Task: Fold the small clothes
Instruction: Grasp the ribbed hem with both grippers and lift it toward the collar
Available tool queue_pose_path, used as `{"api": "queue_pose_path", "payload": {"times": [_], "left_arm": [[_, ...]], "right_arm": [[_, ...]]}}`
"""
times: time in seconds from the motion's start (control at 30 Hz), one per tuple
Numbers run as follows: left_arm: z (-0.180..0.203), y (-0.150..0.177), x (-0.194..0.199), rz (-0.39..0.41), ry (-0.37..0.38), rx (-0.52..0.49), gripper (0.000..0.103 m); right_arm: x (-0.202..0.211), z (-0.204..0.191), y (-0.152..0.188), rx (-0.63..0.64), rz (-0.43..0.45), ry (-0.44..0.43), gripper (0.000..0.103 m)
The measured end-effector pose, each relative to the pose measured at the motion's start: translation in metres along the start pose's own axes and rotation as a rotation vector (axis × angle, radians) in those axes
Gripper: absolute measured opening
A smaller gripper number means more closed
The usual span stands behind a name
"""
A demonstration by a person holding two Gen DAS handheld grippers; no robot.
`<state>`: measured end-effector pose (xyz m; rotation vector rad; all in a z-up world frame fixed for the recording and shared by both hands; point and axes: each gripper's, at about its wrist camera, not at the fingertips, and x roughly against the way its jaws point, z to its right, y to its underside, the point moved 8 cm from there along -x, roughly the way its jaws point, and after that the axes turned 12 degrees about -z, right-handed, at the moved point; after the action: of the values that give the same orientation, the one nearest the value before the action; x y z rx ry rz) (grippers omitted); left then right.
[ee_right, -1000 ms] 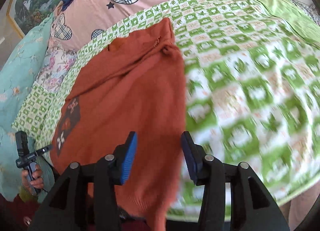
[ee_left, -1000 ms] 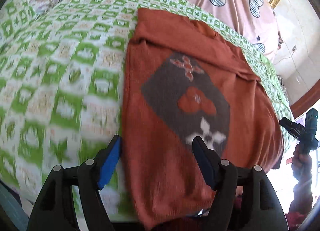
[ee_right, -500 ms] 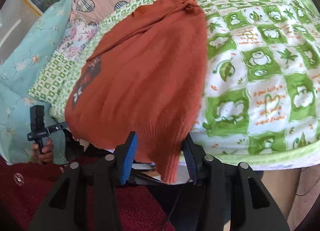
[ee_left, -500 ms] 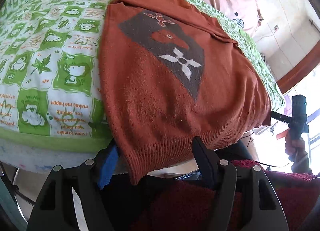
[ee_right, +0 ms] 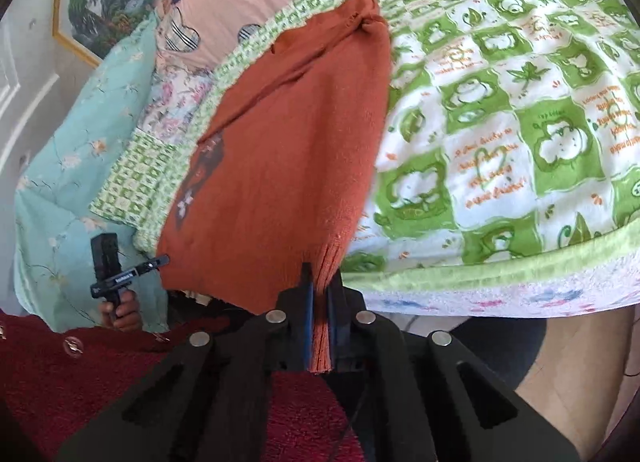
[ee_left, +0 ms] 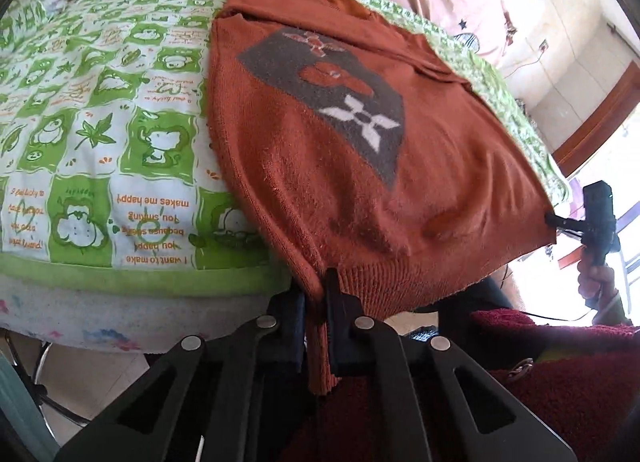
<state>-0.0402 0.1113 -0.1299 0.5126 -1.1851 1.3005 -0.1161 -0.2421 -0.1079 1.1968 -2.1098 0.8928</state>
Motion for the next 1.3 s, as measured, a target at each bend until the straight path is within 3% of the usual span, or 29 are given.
{"api": "queue_pose_path", "payload": {"times": [0.17, 0.37, 0.57, 0.7, 0.87, 1.03, 1.3], "left_arm": [[0.004, -0.009, 0.037, 0.103, 0.035, 0.023, 0.005], [0.015, -0.044, 0.098, 0.283, 0.045, 0.02, 0.005], [0.027, -0.104, 0.127, 0.417, 0.018, 0.005, 0.005], [0.016, -0.167, 0.132, 0.489, 0.002, 0.055, 0.005], [-0.004, -0.243, 0.117, 0.5, -0.038, 0.112, 0.005], [-0.029, -0.306, 0.089, 0.478, -0.086, 0.153, 0.005], [-0.078, -0.369, 0.016, 0.366, -0.115, 0.239, 0.005]], "right_arm": [[0.018, -0.02, -0.019, 0.007, 0.08, -0.086, 0.006], [0.053, -0.045, -0.062, 0.035, 0.208, -0.075, 0.007], [0.07, -0.059, -0.136, 0.055, 0.352, -0.065, 0.007], [0.059, -0.052, -0.202, 0.05, 0.395, -0.019, 0.007], [0.041, -0.035, -0.278, 0.01, 0.395, 0.081, 0.007], [0.019, -0.011, -0.337, -0.044, 0.375, 0.112, 0.007], [-0.042, 0.033, -0.38, -0.119, 0.273, 0.189, 0.007]]}}
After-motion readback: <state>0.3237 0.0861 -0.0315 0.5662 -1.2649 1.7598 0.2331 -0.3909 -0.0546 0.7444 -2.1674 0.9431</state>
